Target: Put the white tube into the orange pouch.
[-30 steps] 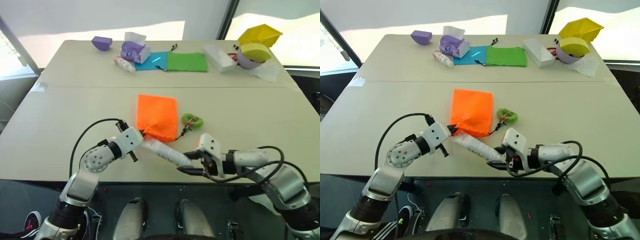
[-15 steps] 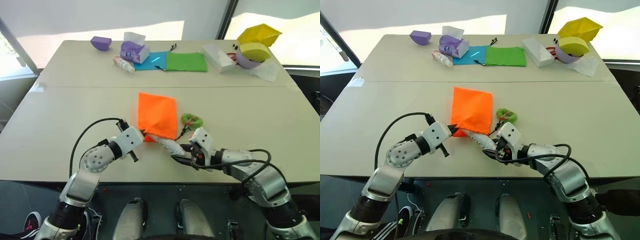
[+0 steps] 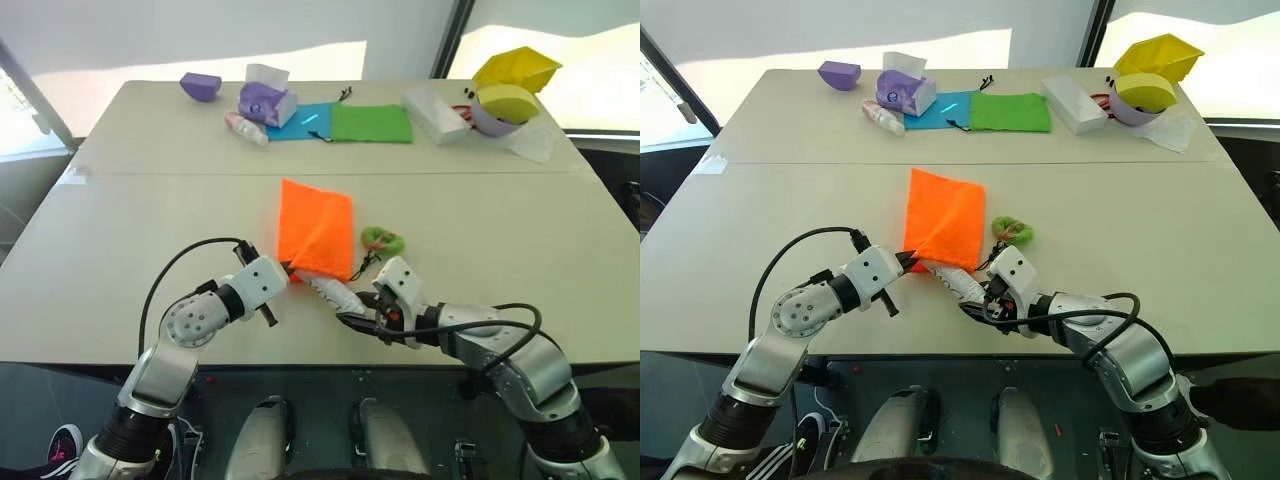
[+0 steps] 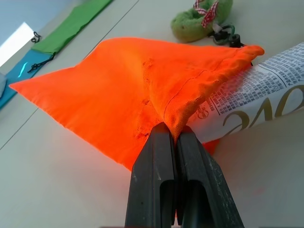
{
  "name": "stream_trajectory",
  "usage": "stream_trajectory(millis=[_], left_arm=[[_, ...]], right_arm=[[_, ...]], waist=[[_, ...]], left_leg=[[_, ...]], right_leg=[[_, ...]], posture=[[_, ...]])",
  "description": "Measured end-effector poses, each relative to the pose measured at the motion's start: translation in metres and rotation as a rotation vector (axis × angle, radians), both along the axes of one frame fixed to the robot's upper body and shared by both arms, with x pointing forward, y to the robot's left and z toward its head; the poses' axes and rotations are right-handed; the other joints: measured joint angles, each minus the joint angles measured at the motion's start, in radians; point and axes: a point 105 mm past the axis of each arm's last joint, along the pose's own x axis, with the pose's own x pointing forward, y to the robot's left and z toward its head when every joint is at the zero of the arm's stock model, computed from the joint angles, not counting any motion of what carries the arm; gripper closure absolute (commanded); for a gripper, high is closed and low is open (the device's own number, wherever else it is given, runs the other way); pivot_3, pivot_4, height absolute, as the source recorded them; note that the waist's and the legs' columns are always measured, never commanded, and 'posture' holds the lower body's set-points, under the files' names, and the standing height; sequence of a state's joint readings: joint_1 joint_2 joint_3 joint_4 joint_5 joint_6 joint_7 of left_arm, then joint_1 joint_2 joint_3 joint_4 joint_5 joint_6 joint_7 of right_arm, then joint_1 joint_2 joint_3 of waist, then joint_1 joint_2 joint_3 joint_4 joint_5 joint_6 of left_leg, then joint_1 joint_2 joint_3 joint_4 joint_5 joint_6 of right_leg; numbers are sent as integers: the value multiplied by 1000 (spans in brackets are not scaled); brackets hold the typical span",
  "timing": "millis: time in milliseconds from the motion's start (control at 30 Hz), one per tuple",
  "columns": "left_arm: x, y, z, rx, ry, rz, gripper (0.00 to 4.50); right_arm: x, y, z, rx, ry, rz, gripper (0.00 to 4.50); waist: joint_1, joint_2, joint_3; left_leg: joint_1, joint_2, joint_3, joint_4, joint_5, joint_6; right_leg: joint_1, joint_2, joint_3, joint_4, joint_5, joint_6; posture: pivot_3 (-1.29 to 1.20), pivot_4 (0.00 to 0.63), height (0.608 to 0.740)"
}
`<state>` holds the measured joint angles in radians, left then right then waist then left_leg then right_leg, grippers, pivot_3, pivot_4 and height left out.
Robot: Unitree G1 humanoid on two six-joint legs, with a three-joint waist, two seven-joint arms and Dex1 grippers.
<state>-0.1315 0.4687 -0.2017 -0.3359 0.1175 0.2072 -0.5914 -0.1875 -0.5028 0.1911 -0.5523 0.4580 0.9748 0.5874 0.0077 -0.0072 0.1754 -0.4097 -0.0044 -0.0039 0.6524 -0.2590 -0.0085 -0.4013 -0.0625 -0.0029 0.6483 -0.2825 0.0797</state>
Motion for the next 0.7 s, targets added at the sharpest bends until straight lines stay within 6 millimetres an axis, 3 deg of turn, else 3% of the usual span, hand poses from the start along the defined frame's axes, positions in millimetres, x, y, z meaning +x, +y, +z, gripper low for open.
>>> stream_trajectory(millis=[467, 700], left_arm=[[0, 1, 0, 3, 4, -5, 4500], [-3, 2, -5, 4, 21, -2, 4500]], right_arm=[[27, 22, 1, 70, -23, -95, 2739], [22, 6, -2, 54, 18, -145, 2739]], waist=[[0, 0, 0], [5, 0, 0]], left_leg=[[0, 0, 0, 0, 0, 0], [0, 0, 0, 0, 0, 0]], right_leg=[[0, 0, 0, 0, 0, 1], [0, 0, 0, 0, 0, 0]], posture=[[0, 150, 740], [0, 150, 740]])
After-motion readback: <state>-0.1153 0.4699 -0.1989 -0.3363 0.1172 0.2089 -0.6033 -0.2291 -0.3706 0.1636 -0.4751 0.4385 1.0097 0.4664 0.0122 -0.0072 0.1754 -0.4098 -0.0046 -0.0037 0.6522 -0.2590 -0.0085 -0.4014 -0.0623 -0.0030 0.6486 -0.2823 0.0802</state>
